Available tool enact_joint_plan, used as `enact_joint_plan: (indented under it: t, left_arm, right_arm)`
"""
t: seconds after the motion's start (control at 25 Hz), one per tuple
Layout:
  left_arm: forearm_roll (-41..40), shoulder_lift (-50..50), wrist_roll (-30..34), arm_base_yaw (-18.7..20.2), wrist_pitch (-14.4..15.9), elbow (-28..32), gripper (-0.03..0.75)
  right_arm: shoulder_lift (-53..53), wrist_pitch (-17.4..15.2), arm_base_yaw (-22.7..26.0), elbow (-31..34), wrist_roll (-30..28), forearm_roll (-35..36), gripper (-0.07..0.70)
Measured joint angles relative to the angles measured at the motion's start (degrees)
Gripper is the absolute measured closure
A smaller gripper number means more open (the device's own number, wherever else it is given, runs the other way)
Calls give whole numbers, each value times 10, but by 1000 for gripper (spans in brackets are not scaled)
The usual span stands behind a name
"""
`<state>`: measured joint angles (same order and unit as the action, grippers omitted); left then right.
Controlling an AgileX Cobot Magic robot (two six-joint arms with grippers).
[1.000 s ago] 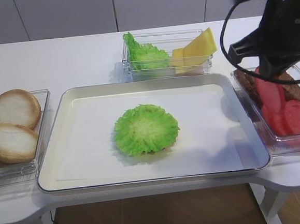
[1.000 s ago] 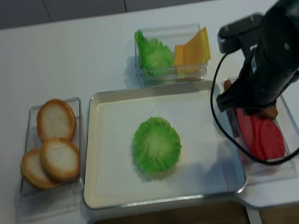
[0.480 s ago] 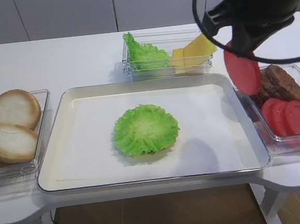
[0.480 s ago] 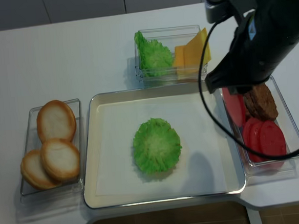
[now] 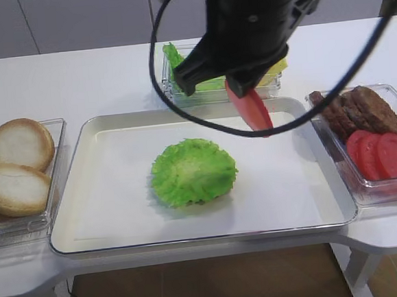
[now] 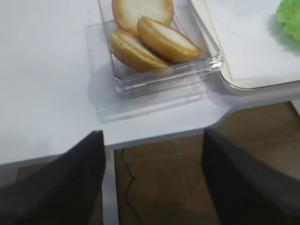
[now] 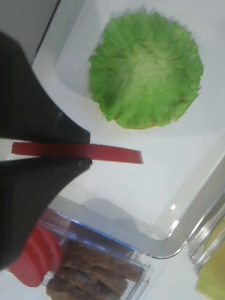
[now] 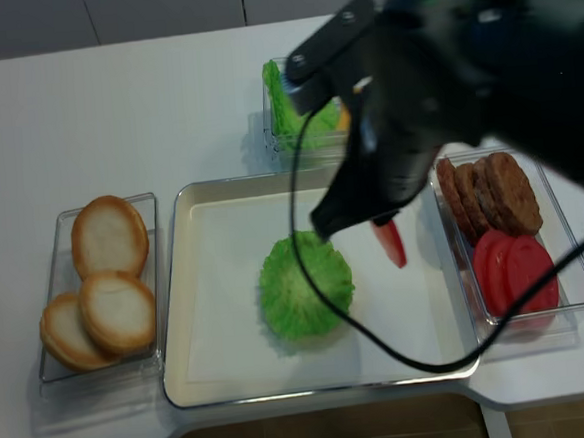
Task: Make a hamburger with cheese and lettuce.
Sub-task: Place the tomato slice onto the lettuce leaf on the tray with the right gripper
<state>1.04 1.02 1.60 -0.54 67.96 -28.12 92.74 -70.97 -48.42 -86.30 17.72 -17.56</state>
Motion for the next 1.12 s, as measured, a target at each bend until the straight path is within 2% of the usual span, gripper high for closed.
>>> enact_joint_plan:
  t: [0.36, 0.68, 1.12]
  left_arm:
    - [0, 0, 0, 0, 0, 0, 237]
    - [0, 0, 0, 0, 0, 0, 237]
    - [0, 0, 0, 0, 0, 0, 237]
  right_arm:
    - [104, 0, -16, -79, 4, -27, 565]
    - [147, 1, -16, -82, 1, -28, 565]
    - [156, 1, -16, -83, -1, -27, 565]
